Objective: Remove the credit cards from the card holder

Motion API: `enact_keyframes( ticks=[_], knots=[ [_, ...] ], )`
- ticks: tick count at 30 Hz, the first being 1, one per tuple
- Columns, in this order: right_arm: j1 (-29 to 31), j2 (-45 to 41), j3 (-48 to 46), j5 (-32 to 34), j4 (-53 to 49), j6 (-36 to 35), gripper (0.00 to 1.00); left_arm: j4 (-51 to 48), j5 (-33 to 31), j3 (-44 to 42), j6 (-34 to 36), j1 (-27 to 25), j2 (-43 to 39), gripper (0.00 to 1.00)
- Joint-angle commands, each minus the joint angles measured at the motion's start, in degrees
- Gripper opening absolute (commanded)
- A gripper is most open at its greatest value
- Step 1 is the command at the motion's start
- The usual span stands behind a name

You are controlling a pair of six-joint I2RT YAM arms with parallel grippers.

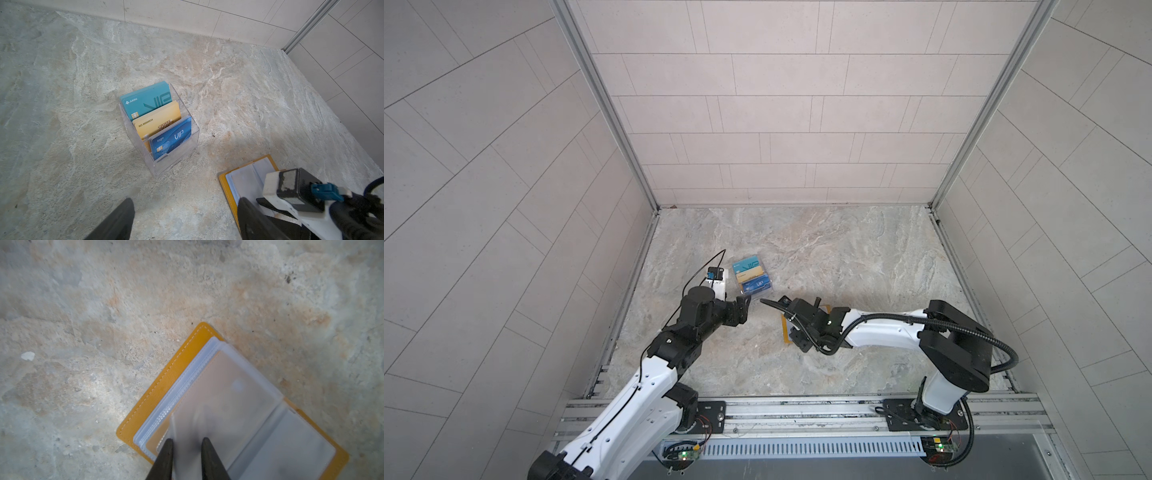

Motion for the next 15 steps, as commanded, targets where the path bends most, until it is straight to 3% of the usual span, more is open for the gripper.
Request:
enact_keyframes(
  ticks=[1, 15],
  knots=[
    [0.12, -1.32, -1.27, 2.61, -2.08, 0.33, 0.22, -0.32, 0.78, 1.10, 0.73, -0.10, 0.39, 0.82],
    [0.03, -6.92, -2.84, 5.06, -1.90, 2.07, 0.11, -0.08, 3.78, 1.93, 0.60, -0.11, 1.45, 0.81]
  ],
)
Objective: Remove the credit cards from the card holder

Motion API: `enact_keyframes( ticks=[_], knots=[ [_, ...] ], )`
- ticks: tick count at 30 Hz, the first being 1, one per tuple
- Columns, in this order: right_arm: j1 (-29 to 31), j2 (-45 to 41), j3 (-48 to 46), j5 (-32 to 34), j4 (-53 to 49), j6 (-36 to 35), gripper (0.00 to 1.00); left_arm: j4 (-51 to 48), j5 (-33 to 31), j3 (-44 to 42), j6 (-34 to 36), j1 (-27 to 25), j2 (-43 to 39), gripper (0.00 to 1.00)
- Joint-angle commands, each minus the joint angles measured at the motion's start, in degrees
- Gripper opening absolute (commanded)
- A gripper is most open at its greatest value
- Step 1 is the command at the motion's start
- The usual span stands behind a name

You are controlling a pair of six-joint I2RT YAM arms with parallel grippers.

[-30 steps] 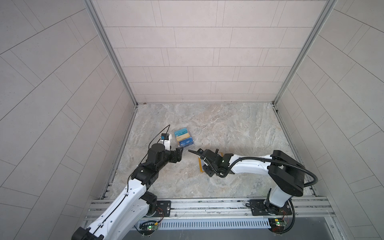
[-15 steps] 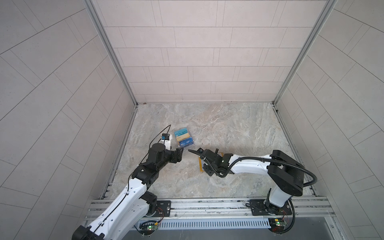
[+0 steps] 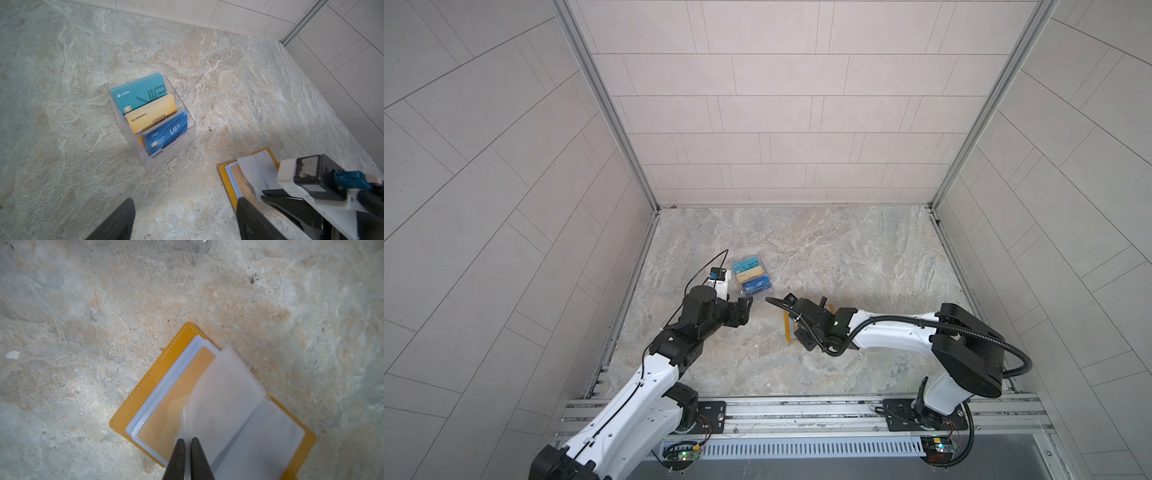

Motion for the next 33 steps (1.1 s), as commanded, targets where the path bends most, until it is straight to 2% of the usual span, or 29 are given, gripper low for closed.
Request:
enact_keyframes(
  ticks=[1, 7, 19, 25, 29, 30, 33],
  knots=[
    [-0.04, -3.06, -1.05, 2.19, -1.01, 1.40, 0.10, 0.23, 2.32, 1.88, 0.35, -0.09, 0.03, 0.81],
    [-1.13, -6.18, -3.09, 2.60, -0.53, 2.80, 0.07, 1.25, 5.41, 2.92, -0.12, -0.13, 0.69, 0.80],
    [-2.37, -9.09, -6.43, 3.12, -0.21, 6.22, 0.10, 3.40, 9.98, 4.38, -2.09, -0.42, 4.77, 0.80],
    [-4.04, -10.56, -8.35, 4.92, 0.08, 8.07, 0.11, 2.15, 10.20, 5.92, -1.11, -3.89, 7.98, 0.78],
    [-5.30, -11.78, -9.49, 4.77, 0.27, 8.37, 0.13, 5.51, 10.63, 5.48, -2.78, -5.49, 9.48, 0.78],
    [-5.53, -12.09, -9.70, 4.76, 0.22, 8.36, 0.14, 5.81, 10.33, 5.48, -2.97, -7.34, 9.94, 0.78],
    [-6.08, -12.72, -10.21, 4.76, -0.16, 8.29, 0.15, 5.34, 8.64, 6.07, -2.91, -8.69, 11.89, 0.77]
  ],
)
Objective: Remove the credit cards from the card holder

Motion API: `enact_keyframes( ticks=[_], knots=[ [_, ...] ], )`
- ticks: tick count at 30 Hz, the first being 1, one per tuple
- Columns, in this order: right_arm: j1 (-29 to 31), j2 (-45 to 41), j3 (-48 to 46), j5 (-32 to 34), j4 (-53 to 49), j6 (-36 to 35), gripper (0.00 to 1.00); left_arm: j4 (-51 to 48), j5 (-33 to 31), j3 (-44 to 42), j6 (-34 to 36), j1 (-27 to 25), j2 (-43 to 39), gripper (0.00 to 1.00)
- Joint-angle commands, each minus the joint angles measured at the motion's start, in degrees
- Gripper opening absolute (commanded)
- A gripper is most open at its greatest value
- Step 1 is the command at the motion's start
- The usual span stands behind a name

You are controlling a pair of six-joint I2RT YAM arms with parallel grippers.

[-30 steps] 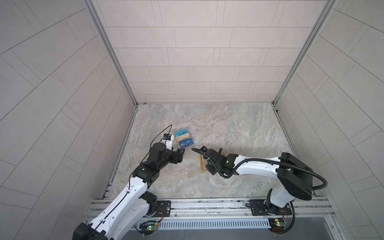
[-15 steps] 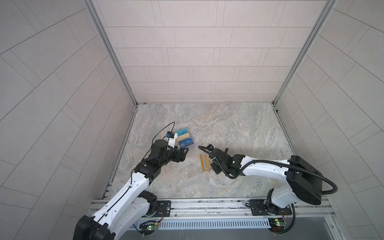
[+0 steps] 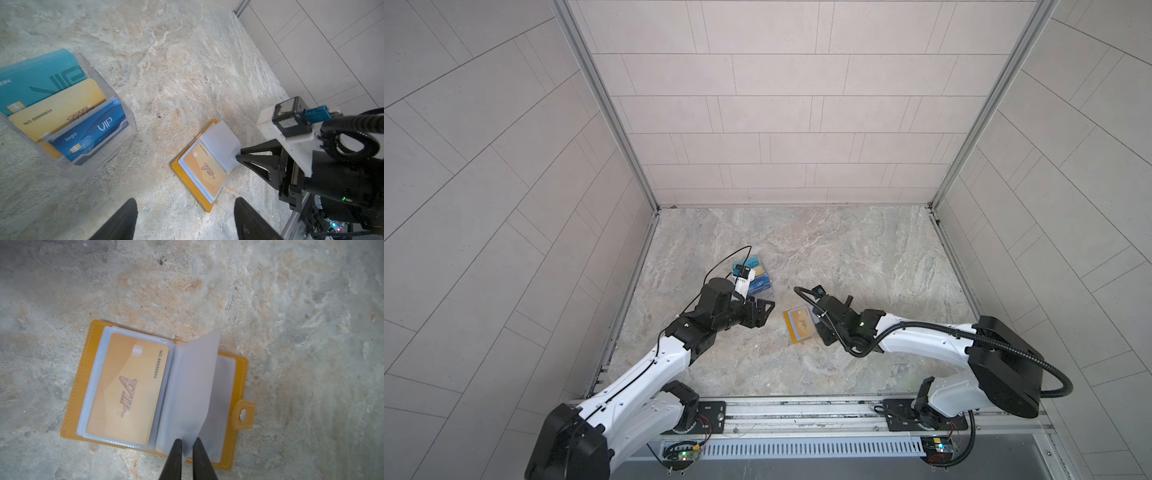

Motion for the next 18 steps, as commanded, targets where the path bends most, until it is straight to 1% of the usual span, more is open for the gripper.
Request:
enact_keyframes(
  ticks=[1, 6, 10, 14, 18],
  knots=[
    [-0.64, -1.90, -0.69, 1.51, -0.65, 1.10, 0.16, 1.51, -1.22, 1.96, -0.45, -1.93, 2.05, 0.76],
    [-1.50, -2.54, -1.07, 1.97, -1.77, 1.16, 0.18, 2.78, -2.71, 2.45, -0.62, -5.27, 6.01, 0.74],
    [-1.63, -3.40, -0.60, 3.94, -3.70, 1.45, 0.22, 4.84, -3.04, 2.82, -1.38, -7.03, 9.00, 0.71],
    [-1.63, -4.93, 0.47, 5.72, -6.42, 1.09, 0.22, 5.18, -4.09, 3.93, -1.24, -8.70, 12.48, 0.67],
    [-1.63, -6.53, 1.32, 4.54, -8.16, -0.17, 0.24, 6.11, -5.60, 4.66, -1.58, -10.01, 15.21, 0.63]
  ],
)
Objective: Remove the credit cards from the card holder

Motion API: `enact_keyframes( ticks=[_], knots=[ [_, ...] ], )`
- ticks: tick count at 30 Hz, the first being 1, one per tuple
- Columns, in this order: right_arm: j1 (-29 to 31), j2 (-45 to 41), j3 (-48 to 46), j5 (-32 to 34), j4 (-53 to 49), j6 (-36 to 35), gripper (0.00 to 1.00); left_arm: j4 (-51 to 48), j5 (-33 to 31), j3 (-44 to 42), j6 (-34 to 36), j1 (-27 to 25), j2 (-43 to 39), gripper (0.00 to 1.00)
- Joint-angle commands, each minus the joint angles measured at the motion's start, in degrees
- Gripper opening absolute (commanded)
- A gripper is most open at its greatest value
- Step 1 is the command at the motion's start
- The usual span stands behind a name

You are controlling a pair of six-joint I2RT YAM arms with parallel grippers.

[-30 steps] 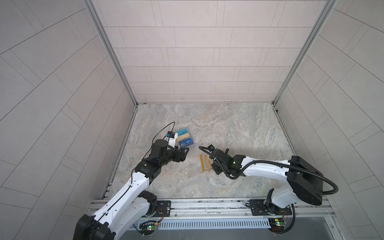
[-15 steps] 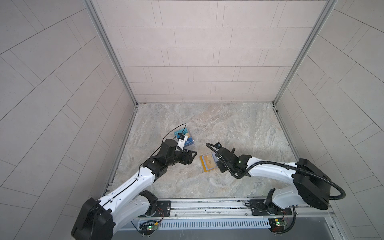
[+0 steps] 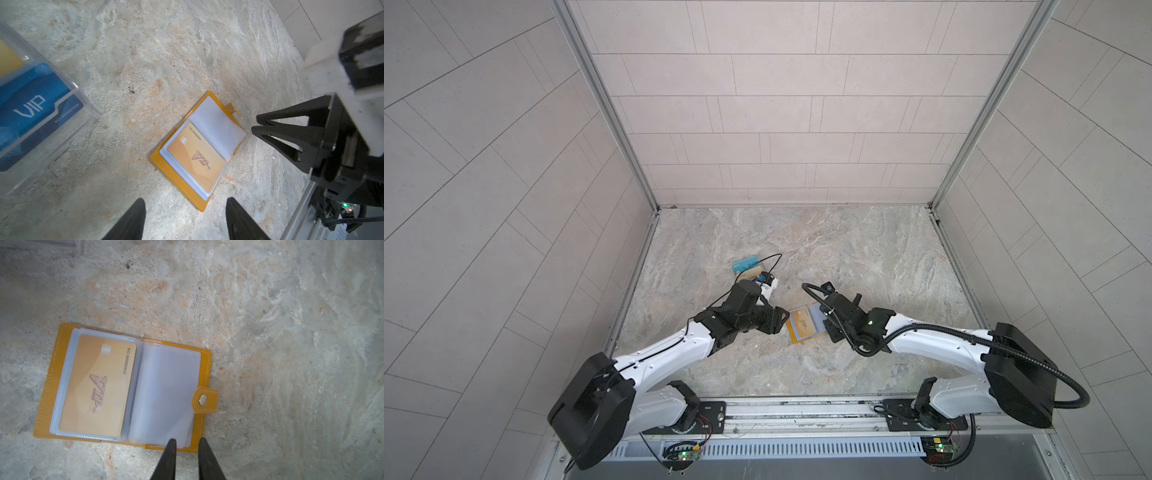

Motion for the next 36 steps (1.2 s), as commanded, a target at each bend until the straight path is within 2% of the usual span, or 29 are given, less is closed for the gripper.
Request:
enact_keyframes(
  ticks=[1, 8, 17, 25, 36],
  knots=[
    [-0.08, -2.25, 1.70, -0.25, -3.32, -0.97, 0.27, 2.33, -1.93, 1.92, -0.48, -1.28, 1.86, 0.61],
    [-0.34, -1.36, 4.76, -9.67, -4.58, -1.67, 0.41, 6.37, -2.36, 2.21, -2.07, -2.39, 7.46, 0.45],
    [-4.23, 2.29, 6.54, -21.62, -1.67, 0.09, 0.44, 9.72, -1.88, 3.00, -2.92, -3.00, 13.57, 0.21],
    [-9.53, 6.05, 5.40, -31.92, 2.33, 3.19, 0.44, 11.16, -2.49, 3.87, -4.34, -4.24, 19.15, 0.12],
    [-10.04, 11.21, 6.40, -34.87, 4.93, 4.18, 0.38, 8.34, -4.74, 4.23, -2.90, -4.21, 21.14, 0.10]
  ],
)
